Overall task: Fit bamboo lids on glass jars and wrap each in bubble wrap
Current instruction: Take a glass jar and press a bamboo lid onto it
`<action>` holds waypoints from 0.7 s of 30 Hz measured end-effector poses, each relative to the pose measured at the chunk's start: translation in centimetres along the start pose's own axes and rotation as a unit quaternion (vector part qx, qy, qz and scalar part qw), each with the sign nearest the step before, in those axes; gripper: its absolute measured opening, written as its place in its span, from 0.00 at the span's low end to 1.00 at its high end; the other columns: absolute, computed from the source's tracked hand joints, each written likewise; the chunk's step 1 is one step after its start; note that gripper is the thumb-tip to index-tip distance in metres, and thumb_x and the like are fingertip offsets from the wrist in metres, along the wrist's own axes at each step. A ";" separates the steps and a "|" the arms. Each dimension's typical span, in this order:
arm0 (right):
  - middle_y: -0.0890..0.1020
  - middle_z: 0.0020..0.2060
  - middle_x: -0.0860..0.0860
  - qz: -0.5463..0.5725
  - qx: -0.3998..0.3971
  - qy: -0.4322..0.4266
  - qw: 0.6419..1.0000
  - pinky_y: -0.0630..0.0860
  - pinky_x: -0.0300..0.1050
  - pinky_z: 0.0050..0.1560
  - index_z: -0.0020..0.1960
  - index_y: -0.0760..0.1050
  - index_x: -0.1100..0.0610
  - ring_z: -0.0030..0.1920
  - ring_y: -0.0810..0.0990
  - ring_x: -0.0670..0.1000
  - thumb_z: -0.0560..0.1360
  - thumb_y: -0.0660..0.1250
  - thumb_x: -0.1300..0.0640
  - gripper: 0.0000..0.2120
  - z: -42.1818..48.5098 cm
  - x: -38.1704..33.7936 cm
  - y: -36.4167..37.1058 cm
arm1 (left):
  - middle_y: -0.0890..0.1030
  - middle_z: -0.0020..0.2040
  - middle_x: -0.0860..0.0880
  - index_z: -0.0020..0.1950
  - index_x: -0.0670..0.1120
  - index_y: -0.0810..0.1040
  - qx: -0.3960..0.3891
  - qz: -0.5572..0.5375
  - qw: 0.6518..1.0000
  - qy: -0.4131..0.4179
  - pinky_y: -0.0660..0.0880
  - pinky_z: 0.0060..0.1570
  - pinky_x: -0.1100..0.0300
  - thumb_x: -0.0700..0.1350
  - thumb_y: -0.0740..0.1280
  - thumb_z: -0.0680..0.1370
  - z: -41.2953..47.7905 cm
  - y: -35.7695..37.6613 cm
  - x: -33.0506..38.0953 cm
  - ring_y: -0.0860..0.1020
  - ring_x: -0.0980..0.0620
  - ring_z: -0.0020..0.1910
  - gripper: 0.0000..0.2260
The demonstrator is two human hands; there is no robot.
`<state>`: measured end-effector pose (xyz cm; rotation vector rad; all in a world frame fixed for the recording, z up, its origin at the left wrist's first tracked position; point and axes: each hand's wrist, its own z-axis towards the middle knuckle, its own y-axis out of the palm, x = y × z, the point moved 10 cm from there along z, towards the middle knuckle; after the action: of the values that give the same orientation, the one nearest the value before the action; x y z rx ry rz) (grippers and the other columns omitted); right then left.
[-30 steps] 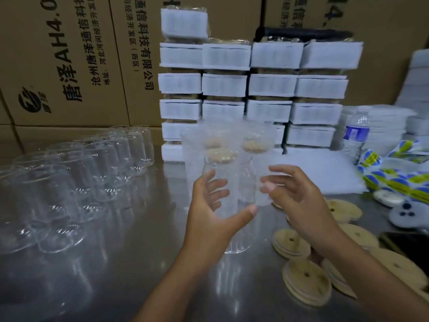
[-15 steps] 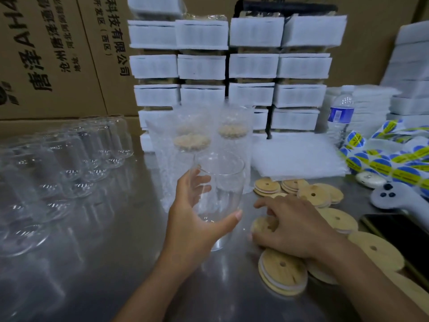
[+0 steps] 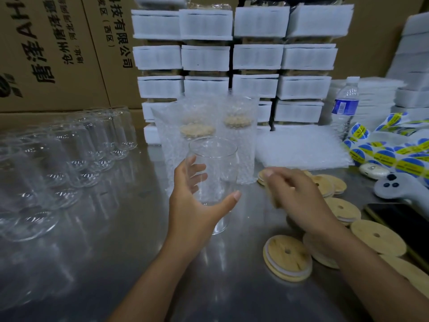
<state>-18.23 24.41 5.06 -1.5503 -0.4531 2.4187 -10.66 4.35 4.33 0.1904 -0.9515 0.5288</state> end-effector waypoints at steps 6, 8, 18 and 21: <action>0.80 0.55 0.49 0.449 -0.014 0.245 0.859 0.78 0.42 0.41 0.54 0.77 0.55 0.52 0.78 0.48 0.74 0.58 0.36 0.24 -1.1 2.2 2.7 | 0.73 0.60 0.63 0.67 0.59 0.63 0.004 0.002 1.000 0.003 0.68 0.50 0.78 0.61 0.76 0.58 -0.2 -0.3 0.2 0.75 0.64 0.59 0.41; 0.80 0.52 0.53 0.530 -0.017 0.257 0.808 0.80 0.43 0.41 0.56 0.75 0.61 0.52 0.80 0.51 0.67 0.61 0.34 0.33 -1.7 1.7 3.5 | 0.73 0.59 0.65 0.66 0.62 0.63 0.001 0.009 1.000 0.008 0.68 0.51 0.78 0.61 0.76 0.57 -0.3 -0.1 0.4 0.74 0.65 0.58 0.40; 0.85 0.51 0.52 0.610 -0.006 0.159 0.776 0.75 0.46 0.53 0.63 0.73 0.57 0.53 0.83 0.50 0.62 0.65 0.40 0.34 -1.3 -1.0 2.0 | 0.73 0.59 0.65 0.66 0.64 0.62 -0.016 0.068 0.997 0.043 0.67 0.53 0.77 0.62 0.76 0.58 -0.4 0.7 0.8 0.73 0.64 0.60 0.40; 0.84 0.53 0.49 0.563 -0.017 0.096 0.821 0.72 0.46 0.57 0.58 0.76 0.55 0.56 0.82 0.47 0.65 0.65 0.44 0.25 -1.2 -2.4 0.9 | 0.71 0.60 0.65 0.70 0.58 0.61 -0.032 0.122 0.990 0.063 0.66 0.54 0.78 0.64 0.75 0.59 -0.6 1.2 1.3 0.72 0.66 0.60 0.43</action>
<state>-16.19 22.83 6.29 -2.5154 0.7034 2.8772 -10.19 6.07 4.95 -0.0186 -0.8715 0.7259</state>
